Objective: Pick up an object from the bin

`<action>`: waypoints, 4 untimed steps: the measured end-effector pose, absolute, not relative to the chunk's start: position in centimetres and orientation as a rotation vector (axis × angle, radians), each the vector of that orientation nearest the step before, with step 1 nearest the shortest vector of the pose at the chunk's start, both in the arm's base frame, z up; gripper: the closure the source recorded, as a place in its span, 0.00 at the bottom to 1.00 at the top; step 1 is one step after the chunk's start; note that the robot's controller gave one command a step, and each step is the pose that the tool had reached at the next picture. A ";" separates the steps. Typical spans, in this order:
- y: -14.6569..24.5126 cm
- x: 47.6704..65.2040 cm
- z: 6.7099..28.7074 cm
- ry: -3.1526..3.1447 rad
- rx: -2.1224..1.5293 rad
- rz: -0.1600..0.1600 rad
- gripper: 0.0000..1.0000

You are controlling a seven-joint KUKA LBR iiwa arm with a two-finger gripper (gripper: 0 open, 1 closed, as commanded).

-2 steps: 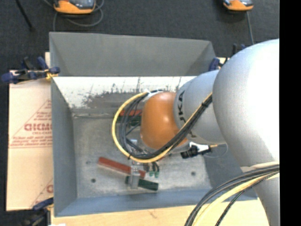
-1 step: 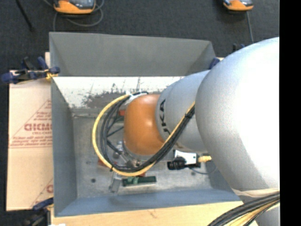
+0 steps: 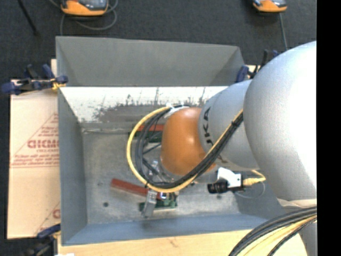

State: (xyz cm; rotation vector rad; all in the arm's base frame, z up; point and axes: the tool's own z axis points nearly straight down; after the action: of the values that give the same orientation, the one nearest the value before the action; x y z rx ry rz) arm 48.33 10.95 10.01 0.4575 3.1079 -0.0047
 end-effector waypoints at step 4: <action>8.7 47.8 16.3 3.030 0.802 0.006 1.00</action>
Offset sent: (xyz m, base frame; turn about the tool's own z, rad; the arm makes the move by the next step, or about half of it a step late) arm -0.0071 -0.0213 -0.0301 0.2323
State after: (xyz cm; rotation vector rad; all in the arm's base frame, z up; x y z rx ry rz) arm 47.79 8.70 16.30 0.8022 3.0299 0.0056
